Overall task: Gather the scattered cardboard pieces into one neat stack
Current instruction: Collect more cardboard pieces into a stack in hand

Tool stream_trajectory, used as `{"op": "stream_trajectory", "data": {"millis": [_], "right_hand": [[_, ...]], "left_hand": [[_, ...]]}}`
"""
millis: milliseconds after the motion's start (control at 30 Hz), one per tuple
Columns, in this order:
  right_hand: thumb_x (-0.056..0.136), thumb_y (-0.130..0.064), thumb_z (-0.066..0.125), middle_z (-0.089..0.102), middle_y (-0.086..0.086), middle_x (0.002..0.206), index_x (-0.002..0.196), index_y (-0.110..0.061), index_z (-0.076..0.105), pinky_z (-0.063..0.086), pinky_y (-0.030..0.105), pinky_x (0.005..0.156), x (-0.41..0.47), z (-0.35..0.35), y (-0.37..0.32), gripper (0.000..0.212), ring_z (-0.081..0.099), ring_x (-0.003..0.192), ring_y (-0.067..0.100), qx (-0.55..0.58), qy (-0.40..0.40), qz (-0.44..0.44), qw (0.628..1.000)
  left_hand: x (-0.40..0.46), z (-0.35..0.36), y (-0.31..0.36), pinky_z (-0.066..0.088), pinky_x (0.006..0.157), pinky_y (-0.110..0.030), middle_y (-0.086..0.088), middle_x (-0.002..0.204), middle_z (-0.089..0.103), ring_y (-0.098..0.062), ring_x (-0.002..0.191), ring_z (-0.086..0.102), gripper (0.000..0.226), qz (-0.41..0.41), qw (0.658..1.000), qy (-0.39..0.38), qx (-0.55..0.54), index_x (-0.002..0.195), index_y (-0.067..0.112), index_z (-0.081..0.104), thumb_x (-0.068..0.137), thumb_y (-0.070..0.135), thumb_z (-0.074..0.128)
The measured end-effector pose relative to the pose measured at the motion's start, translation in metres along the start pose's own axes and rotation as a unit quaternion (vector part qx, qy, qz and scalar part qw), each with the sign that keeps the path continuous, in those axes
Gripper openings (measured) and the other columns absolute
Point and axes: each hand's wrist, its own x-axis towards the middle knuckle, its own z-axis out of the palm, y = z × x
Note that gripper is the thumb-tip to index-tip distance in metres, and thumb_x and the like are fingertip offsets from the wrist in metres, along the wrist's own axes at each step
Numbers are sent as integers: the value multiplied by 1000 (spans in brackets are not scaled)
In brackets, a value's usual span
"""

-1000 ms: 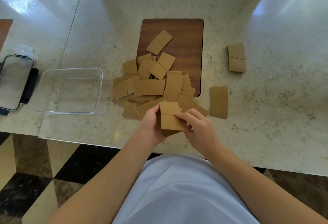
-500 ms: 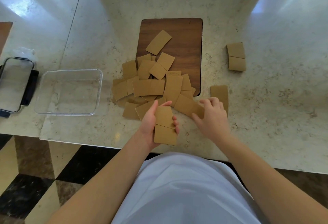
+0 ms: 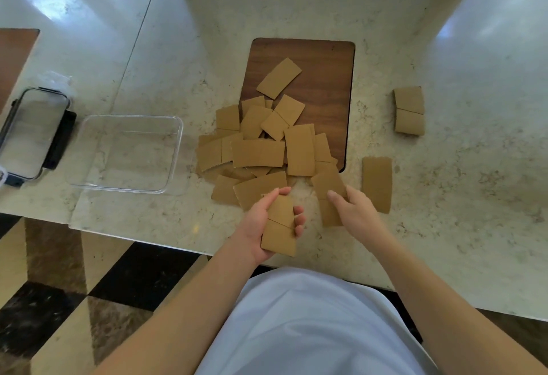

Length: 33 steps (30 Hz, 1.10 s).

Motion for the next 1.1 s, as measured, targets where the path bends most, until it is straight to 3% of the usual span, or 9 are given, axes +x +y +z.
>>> {"op": "stream_trajectory", "data": {"millis": [67, 133, 300, 433, 533, 633, 833, 1000, 1100], "right_hand": [[106, -38, 46, 63, -4, 80, 91, -20, 63, 49, 30, 56, -10, 2, -8, 29, 61, 64, 7, 113, -16, 59, 992], [104, -40, 41, 56, -2, 75, 86, -23, 57, 36, 24, 50, -20, 7, -15, 30, 49, 55, 8, 138, -44, 97, 985], [109, -41, 30, 63, 6, 91, 93, -23, 60, 45, 32, 64, -40, 28, -25, 38, 56, 75, 17, 2, -102, 15, 995], [107, -50, 19, 65, 2, 85, 86, -39, 51, 50, 40, 68, -40, 26, -19, 40, 65, 81, 27, -252, -136, -76, 955], [99, -66, 32, 66, -5, 80, 90, -25, 61, 50, 34, 62, -24, 1, -7, 51, 63, 73, 18, -234, 36, -6, 971], [93, -63, 58, 57, 12, 121, 127, -5, 53, 50, 45, 90, -1, -33, 8, 67, 55, 111, 31, -268, 215, 49, 938], [81, -58, 77, 44, 21, 143, 142, 3, 37, 42, 49, 106, 25, -44, 13, 96, 42, 133, 38, -248, 250, 114, 929], [87, -40, 79, 62, 14, 122, 118, -10, 49, 55, 44, 82, 31, -54, 7, 53, 61, 104, 29, -90, 214, 108, 967], [86, -36, 80, 65, 4, 109, 108, -16, 61, 50, 31, 66, 23, -51, -1, 35, 58, 85, 12, -43, 197, 56, 978]], "left_hand": [[2, 2, -4, 59, 60, -37, -19, 89, 68, -30, 71, 67, 38, 20, 1000, 12, -8, 127, 17, 59, 102, 47, 57], [5, 5, -7, 59, 67, -40, -19, 96, 68, -30, 77, 68, 47, 44, 999, 12, 0, 126, 17, 60, 98, 55, 59], [2, 15, -4, 60, 82, -46, -19, 115, 72, -33, 96, 70, 46, 44, 998, -35, 35, 130, 16, 66, 89, 36, 71], [5, 19, -7, 61, 85, -51, -24, 120, 74, -38, 103, 71, 33, 44, 995, -25, 87, 136, 27, 59, 109, 14, 47], [5, 23, -6, 62, 68, -47, -22, 99, 76, -35, 80, 74, 31, 20, 999, -14, 32, 134, 29, 59, 109, 17, 45], [5, 25, -2, 55, 57, -34, -16, 88, 68, -28, 69, 65, 26, 18, 1000, -12, 4, 126, 22, 59, 102, 32, 58], [4, 26, 4, 55, 59, -35, -17, 88, 67, -29, 73, 66, 32, 12, 1000, -17, -6, 115, 18, 59, 100, 46, 58], [2, 25, 9, 56, 59, -35, -16, 85, 67, -29, 71, 67, 28, 10, 1000, -2, 16, 117, 17, 60, 100, 40, 60], [3, 25, 11, 55, 60, -36, -17, 88, 65, -29, 71, 67, 28, 17, 999, 17, 26, 121, 17, 59, 103, 38, 57]]}}
